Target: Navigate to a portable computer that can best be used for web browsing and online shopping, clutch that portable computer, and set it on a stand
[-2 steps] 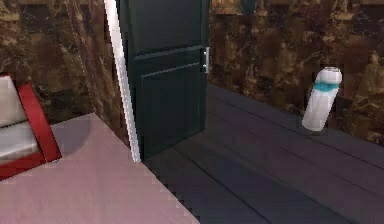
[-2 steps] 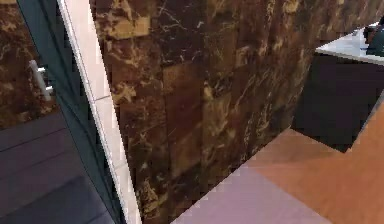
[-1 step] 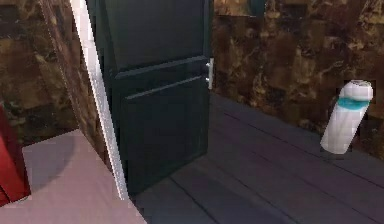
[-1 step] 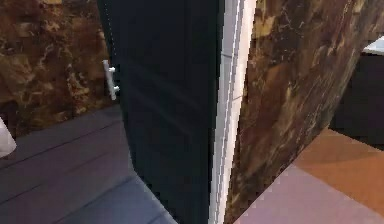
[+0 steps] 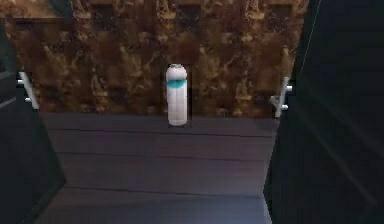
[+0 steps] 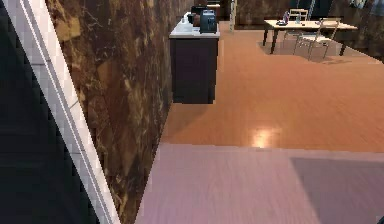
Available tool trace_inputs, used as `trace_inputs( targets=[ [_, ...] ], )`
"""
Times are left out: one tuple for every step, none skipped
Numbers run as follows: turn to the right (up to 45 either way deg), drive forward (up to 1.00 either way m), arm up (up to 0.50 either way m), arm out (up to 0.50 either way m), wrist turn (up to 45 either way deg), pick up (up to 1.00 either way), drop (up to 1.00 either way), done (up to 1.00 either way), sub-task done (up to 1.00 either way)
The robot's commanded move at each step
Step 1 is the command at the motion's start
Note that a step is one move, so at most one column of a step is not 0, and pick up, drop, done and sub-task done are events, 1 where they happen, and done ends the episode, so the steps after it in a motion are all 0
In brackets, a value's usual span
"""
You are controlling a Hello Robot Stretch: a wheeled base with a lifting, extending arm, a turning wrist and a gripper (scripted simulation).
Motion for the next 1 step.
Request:
trace_inputs(
  targets=[
    [3.0,0.00,0.00,0.00,0.0,0.00,0.00,0.00,0.00]
  ],
)
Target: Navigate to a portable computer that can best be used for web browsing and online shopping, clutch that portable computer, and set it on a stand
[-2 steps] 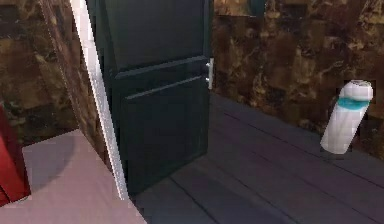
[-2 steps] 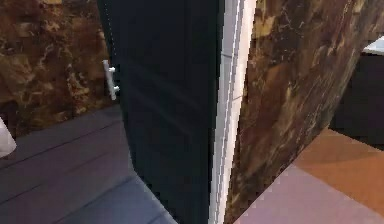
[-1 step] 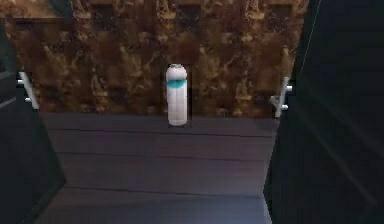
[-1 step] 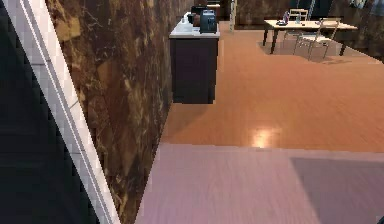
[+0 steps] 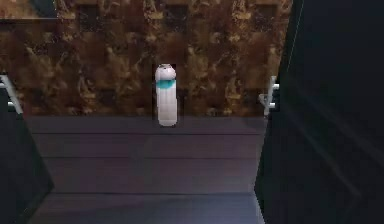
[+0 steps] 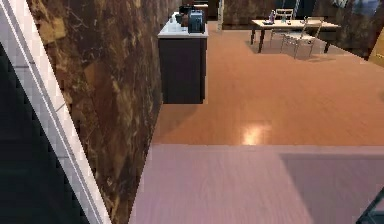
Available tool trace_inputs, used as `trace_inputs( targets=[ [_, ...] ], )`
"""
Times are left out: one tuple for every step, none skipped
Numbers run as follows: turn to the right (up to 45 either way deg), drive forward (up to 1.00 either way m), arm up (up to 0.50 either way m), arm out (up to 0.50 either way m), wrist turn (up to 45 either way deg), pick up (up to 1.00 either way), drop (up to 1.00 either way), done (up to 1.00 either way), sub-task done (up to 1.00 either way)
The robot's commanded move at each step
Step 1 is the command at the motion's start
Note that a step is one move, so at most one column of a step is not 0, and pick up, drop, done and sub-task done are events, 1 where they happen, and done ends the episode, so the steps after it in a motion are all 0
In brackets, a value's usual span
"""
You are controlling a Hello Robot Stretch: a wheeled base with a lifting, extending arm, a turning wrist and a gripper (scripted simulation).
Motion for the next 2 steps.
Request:
trace_inputs(
  targets=[
    [0.0,1.00,0.00,0.00,0.0,0.00,0.00,0.00,0.00],
    [0.0,0.40,0.00,0.00,0.0,0.00,0.00,0.00,0.00]
  ],
)
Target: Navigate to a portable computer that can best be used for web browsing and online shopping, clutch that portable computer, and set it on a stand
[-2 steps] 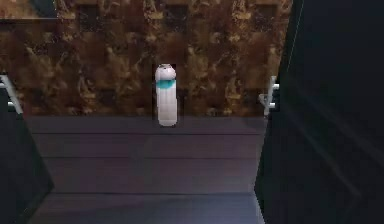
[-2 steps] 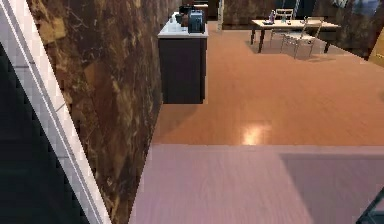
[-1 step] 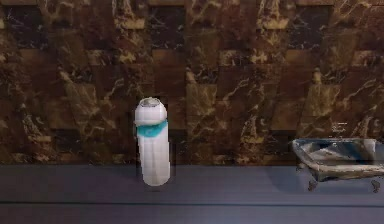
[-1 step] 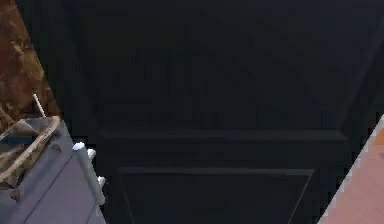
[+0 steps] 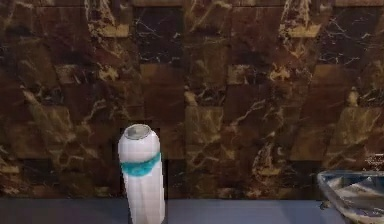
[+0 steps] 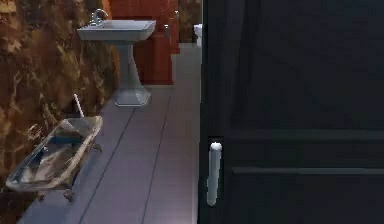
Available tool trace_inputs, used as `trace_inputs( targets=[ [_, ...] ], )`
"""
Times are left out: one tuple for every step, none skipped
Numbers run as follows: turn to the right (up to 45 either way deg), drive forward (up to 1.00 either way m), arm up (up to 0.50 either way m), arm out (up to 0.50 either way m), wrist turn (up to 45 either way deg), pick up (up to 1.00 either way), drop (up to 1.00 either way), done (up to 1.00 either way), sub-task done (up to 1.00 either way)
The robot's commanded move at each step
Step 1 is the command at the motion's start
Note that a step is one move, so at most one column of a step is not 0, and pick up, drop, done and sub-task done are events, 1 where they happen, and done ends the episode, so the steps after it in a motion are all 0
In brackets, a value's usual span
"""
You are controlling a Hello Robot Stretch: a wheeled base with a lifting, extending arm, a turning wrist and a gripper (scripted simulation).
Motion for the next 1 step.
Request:
trace_inputs(
  targets=[
    [45.0,0.00,0.00,0.00,0.0,0.00,0.00,0.00,0.00]
  ],
)
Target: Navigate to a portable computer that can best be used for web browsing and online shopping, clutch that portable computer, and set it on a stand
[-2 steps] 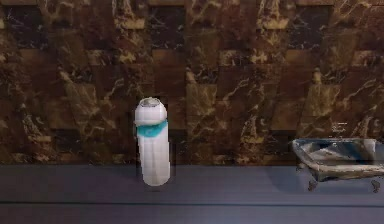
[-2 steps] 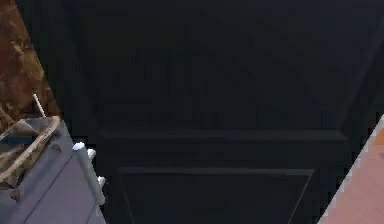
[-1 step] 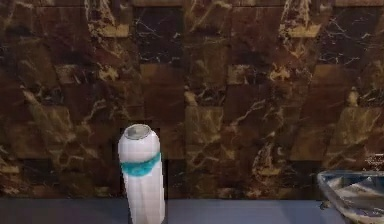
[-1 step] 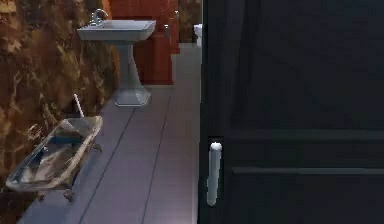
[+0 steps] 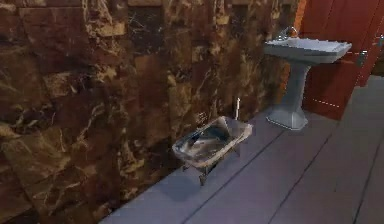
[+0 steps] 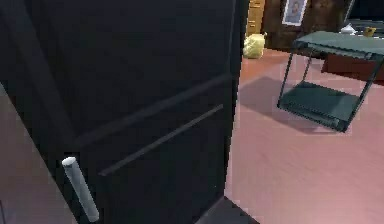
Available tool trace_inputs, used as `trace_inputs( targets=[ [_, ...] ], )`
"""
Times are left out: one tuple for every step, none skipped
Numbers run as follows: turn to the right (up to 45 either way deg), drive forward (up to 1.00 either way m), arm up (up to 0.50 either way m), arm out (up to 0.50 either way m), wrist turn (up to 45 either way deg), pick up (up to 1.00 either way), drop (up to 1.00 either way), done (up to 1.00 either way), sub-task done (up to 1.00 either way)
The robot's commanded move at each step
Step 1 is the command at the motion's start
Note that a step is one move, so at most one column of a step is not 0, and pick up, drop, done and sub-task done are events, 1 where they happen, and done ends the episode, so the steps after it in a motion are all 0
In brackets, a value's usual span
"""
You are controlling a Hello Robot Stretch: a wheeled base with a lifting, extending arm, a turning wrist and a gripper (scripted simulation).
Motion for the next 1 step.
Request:
trace_inputs(
  targets=[
    [0.0,0.45,0.00,0.00,0.0,0.00,0.00,0.00,0.00]
  ],
)
